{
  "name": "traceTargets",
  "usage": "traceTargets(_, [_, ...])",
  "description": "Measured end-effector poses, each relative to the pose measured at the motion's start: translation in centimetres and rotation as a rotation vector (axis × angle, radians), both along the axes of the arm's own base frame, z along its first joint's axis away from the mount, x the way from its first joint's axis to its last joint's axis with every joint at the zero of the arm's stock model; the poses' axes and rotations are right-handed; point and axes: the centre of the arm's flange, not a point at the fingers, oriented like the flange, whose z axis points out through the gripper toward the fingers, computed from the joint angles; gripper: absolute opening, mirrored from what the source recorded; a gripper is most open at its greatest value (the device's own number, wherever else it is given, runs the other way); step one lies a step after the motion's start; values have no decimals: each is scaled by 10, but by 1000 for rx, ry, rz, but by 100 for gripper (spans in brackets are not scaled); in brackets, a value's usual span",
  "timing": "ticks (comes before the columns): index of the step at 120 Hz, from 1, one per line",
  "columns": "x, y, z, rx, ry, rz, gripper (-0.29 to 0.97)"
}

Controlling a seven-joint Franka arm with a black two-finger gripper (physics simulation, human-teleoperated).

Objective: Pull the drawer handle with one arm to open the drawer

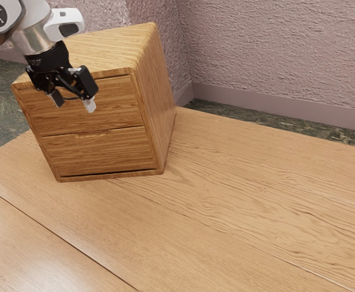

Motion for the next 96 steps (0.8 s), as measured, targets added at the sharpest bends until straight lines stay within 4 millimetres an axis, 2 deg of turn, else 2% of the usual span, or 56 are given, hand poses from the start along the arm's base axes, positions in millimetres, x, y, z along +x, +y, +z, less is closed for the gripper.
traceTargets(24, [10, -53, 2, -4, -4, -107, 66])
traceTargets(31, [-10, -65, 32, -13, -64, -133, 66])
traceTargets(37, [-37, -55, 71, -5, -146, -114, 66])
traceTargets(41, [-47, -47, 84, -1, -173, -95, 66])
traceTargets(46, [-52, -43, 90, 2, -186, -86, 66])
traceTargets(67, [-47, -29, 83, 27, -165, -59, 66])
traceTargets(92, [-38, -34, 72, 58, -135, -70, 66])
traceTargets(96, [-42, -34, 71, 60, -130, -71, 66])
